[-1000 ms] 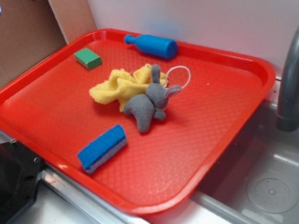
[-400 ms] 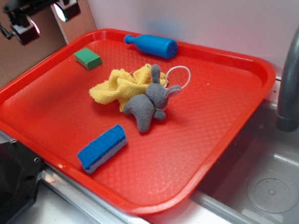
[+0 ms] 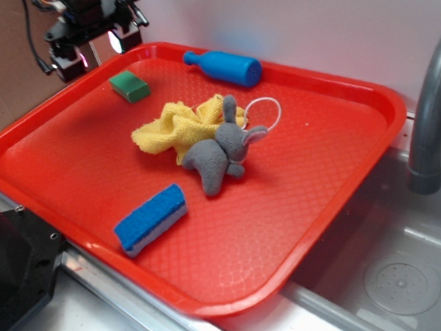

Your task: Grab the green block.

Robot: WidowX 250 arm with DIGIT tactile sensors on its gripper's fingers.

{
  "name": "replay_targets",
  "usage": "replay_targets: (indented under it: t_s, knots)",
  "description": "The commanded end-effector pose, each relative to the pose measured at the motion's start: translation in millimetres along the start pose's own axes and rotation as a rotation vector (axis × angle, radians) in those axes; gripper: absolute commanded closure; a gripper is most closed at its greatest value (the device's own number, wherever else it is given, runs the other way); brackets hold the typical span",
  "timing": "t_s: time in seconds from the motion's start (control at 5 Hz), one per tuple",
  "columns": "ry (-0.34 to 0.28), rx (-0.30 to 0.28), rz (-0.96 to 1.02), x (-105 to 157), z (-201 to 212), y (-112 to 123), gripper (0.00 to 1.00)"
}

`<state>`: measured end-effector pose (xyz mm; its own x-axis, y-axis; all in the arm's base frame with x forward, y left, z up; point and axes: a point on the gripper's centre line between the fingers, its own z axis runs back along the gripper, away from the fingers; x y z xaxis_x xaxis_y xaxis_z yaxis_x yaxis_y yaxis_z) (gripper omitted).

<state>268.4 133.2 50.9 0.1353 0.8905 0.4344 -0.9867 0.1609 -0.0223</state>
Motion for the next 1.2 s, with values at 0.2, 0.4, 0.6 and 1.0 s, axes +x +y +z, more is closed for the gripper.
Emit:
replay_targets:
  t_s: [0.2,0.4,0.6,1.0]
  knots:
    - [-0.005,-0.023,-0.032,0,-31,-16,0.24]
    - [-0.010,-0.042,-0.007,-1,-27,-13,1.00]
    - [0.004,-0.066,-0.130,0,-21,-15,1.00]
    - [0.098,-0.172,-0.630,-7,32,-13,1.00]
